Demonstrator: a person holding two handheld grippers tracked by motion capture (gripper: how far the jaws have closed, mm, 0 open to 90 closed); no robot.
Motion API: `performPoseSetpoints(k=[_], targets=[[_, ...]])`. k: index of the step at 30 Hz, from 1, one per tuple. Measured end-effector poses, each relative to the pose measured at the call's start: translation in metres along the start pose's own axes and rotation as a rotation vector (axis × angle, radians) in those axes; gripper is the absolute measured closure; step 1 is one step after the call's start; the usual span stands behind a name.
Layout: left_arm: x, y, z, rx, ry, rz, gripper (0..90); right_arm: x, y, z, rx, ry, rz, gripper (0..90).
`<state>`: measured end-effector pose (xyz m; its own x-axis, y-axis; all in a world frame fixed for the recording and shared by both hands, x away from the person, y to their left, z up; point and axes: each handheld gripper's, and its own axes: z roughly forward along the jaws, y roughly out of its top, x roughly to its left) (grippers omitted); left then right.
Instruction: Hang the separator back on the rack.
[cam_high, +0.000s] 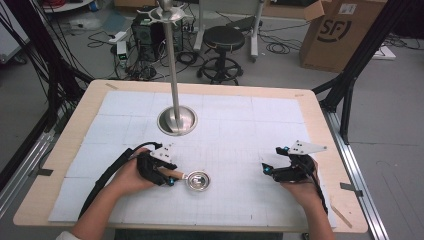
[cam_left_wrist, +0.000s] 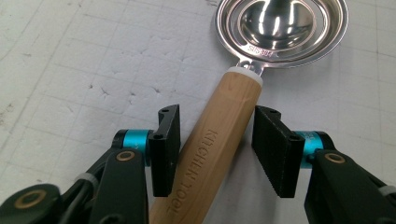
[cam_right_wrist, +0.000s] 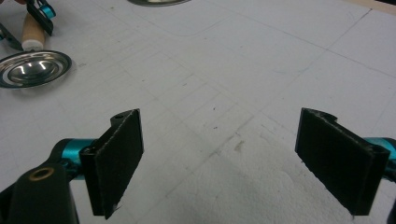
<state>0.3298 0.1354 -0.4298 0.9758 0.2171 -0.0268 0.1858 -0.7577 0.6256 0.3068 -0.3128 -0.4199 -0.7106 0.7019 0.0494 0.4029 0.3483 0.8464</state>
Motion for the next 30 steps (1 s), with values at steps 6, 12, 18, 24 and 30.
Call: performPoseSetpoints(k=[6,12,18,24,30], targets=[[-0.002,0.0002,-0.0018,0.004,-0.017,0.024,64.6,-0.0002,0.0001,-0.0005,-0.006,-0.001,0.004,14.0],[-0.0028,0.0004,-0.0015,0.002,-0.017,0.018,66.2,-0.0011,0.0002,-0.0012,-0.01,-0.002,0.007,14.0],[-0.0046,0.0016,-0.0011,0.004,-0.024,0.015,68.1,-0.0012,0.0003,-0.0009,-0.013,0.0,0.008,14.0],[-0.0049,0.0015,-0.0012,0.007,-0.023,0.016,68.0,-0.0011,0.0004,-0.0011,-0.013,-0.002,0.007,14.0],[-0.0025,0.0,-0.0016,-0.008,-0.062,-0.018,59.8,-0.0011,0.0004,-0.0009,-0.013,-0.001,0.006,14.0]])
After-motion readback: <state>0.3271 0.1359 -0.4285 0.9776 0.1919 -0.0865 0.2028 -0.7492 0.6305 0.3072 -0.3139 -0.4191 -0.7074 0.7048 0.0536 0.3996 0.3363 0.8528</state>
